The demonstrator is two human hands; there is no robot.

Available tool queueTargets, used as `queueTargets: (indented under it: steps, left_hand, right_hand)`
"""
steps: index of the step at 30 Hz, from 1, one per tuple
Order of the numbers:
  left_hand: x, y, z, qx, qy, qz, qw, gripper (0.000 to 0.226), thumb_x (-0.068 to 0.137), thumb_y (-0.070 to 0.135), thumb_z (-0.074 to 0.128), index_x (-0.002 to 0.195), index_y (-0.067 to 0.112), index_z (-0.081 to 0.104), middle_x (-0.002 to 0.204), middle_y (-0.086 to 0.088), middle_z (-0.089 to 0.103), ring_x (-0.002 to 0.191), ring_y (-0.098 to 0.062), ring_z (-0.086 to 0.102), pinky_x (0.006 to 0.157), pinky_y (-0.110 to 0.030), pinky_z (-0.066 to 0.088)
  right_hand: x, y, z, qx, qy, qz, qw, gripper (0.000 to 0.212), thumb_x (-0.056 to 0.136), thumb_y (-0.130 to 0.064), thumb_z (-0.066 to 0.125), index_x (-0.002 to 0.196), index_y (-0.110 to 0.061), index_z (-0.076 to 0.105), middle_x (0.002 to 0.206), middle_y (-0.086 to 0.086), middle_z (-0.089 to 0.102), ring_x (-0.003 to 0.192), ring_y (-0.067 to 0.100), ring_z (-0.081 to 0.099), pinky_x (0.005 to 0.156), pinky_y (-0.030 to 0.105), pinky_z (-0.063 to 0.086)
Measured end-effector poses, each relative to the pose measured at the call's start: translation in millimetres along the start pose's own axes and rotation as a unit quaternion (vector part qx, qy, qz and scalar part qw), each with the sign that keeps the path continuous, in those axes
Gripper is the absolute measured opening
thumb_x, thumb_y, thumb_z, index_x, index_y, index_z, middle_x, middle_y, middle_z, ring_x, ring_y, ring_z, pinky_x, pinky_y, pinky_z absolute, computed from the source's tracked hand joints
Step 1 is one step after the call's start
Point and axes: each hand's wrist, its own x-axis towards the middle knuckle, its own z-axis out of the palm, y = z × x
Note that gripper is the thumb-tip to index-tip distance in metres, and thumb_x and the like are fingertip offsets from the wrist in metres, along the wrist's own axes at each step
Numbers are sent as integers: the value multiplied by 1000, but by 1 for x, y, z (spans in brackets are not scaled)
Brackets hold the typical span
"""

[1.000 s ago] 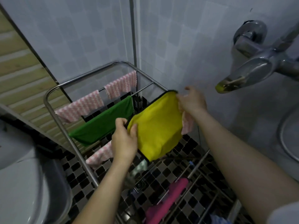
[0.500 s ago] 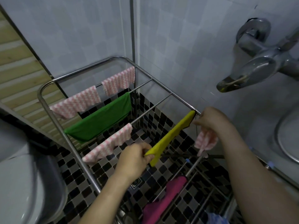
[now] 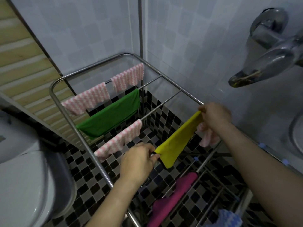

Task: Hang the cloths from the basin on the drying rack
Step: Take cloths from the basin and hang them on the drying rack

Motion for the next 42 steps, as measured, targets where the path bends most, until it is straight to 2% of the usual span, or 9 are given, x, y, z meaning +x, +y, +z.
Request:
queueTargets:
  steps: [6,12,18,22,25,28,32,39,42]
  left_hand:
    - [-1,-3,1,36,-10,51,998,31,95,41,52,122,32,64,95,14,57,81,-10,59,70,-31,52]
    - [-4,-4,6,36,-12,45,998,32,96,44,49,119,28,64,94,10,52,88,-12,57,70,-29,51]
    - [-9,-3,9,59,-28,46,997,25,98,41,44,103,26,63,90,7,49,98,-17,54,76,-28,46]
    - [-15,3,5,28,16,57,998,32,96,38,51,123,23,60,113,4,56,108,-15,48,88,-28,44]
    - [-19,25,-10,-199,62,24,978,23,96,27,56,114,22,69,107,10,65,97,-7,59,82,-20,45]
    - [-23,55,-31,-431,-33,-59,900,32,95,36,53,122,24,64,116,13,65,94,-4,60,84,-19,45]
    - [-32,74,-42,-454,-122,-41,882,40,83,45,60,116,23,64,107,7,68,96,-8,65,75,-23,53]
    - [-52,80,-61,-450,-23,-3,893,6,84,21,72,80,18,74,76,10,70,72,0,63,69,-19,51]
    - [-60,82,-71,-425,-27,12,904,4,83,18,73,80,17,77,79,4,75,80,-9,68,77,-28,55]
  right_hand:
    - [2,-2,-2,27,-10,50,998,21,95,-17,48,99,-15,68,60,-1,51,51,14,46,51,21,30]
    - [-13,-13,-2,-15,-23,-17,999,50,89,-15,55,136,-31,50,123,9,62,107,31,61,81,37,51]
    - [-49,-20,10,124,-68,-54,988,44,92,-19,54,135,-26,54,129,8,62,116,26,58,89,29,44]
    - [-82,-15,-8,373,-65,-53,924,40,91,-11,58,130,-21,59,119,5,64,109,18,60,85,25,44]
    - [-109,-11,-29,509,-121,-76,849,41,91,-8,59,128,-26,58,79,-8,68,78,7,65,68,22,48]
    - [-130,-11,-43,564,-172,-119,799,45,91,-2,58,131,-24,55,62,-8,64,63,3,60,62,19,47]
    - [-153,-13,-52,620,-214,-149,740,48,91,1,56,132,-23,54,78,10,67,72,18,60,67,26,51]
    - [-175,14,-65,484,-189,-201,831,26,81,-13,75,106,-20,73,93,-1,75,89,12,68,81,31,55]
    - [-181,29,-69,404,-141,-194,883,7,77,-16,79,83,-18,76,74,-12,73,70,0,64,70,28,53]
